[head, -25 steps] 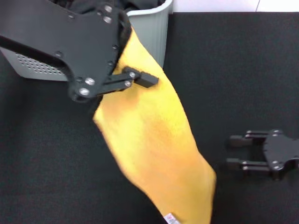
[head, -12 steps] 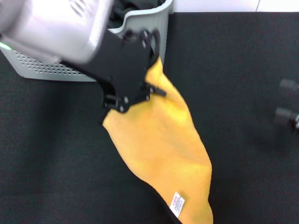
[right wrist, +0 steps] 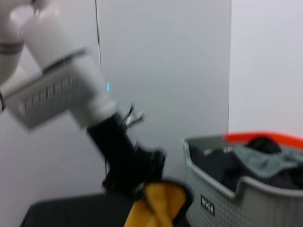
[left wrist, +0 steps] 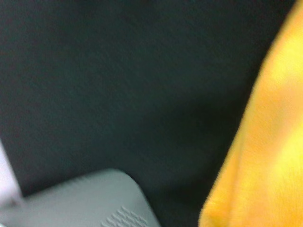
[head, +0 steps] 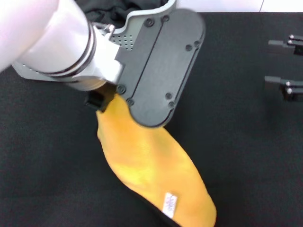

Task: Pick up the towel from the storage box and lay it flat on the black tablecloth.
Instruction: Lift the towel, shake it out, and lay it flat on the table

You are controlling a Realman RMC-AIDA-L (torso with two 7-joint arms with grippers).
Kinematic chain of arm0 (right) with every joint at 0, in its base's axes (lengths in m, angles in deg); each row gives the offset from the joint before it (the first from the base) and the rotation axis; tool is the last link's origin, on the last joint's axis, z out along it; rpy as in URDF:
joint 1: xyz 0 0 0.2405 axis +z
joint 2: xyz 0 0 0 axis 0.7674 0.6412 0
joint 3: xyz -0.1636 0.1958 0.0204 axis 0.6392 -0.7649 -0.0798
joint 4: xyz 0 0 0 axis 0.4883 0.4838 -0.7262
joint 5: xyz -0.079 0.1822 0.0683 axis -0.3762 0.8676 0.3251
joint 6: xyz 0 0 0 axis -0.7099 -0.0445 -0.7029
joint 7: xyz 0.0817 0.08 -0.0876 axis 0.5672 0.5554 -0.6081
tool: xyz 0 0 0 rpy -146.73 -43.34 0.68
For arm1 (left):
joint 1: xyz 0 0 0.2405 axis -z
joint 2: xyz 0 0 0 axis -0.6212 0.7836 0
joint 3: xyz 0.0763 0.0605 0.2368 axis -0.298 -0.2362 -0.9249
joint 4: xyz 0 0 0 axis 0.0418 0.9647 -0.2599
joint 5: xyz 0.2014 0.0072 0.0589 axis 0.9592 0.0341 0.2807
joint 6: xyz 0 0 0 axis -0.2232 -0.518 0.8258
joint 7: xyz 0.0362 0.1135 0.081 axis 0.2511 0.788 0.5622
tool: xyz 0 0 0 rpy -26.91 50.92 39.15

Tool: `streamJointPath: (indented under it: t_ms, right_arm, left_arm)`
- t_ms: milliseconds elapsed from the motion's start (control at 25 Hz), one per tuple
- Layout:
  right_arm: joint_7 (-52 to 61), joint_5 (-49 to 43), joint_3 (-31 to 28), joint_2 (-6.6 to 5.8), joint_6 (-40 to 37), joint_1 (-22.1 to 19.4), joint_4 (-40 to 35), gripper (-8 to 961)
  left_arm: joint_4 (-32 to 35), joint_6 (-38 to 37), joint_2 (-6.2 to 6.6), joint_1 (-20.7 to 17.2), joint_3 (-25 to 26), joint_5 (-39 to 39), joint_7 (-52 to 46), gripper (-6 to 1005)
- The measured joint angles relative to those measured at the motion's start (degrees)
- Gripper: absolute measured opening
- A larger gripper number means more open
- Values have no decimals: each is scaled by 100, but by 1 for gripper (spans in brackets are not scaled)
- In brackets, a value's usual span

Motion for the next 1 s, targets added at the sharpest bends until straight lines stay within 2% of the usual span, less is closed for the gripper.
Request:
streamJointPath:
  t_ms: [120, 160, 280, 400, 480, 560, 640, 760, 840, 1000]
  right_arm:
    - [-26, -184, -25, -41, -5, 13, -72, 764]
    - [-29, -223, -33, -65, -6, 29, -80, 764]
    - [-44, -267, -27, -122, -4, 110, -83, 761]
    - [-46, -270, -1, -177, 1, 232, -88, 758]
    - [-38, -256, 31, -182, 10, 300, -132, 756]
    - [-7, -247, 147, -184, 29, 334, -248, 755]
    - [45, -229, 375, -179, 40, 332, -477, 753]
    - [252, -209, 677, -147, 47, 334, -799, 750]
    - [371, -38, 863, -134, 55, 354, -936, 748]
    - [410, 584, 1034, -177, 77, 398, -1006, 668]
  left_arm:
    - [7, 287, -15, 29, 387, -634, 228, 6]
    - [12, 357, -16, 30, 684, -1153, 351, 6]
    - [0, 392, 3, -43, 1719, -2739, 662, 6]
    - [-130, 104, 21, -252, 3041, -4589, 1072, 7]
    - [-458, -112, 60, -398, 3800, -5701, 1336, 7]
    - [-986, -249, 152, -525, 4284, -6641, 1581, 7]
    - [-1464, -261, 214, -630, 4378, -7004, 1812, 8]
    - [-1976, -258, 205, -760, 4462, -7055, 2147, 8]
    - [-2135, -250, 176, -814, 4528, -6978, 2233, 8]
    - [-2314, -253, 161, -864, 4561, -6933, 2262, 9]
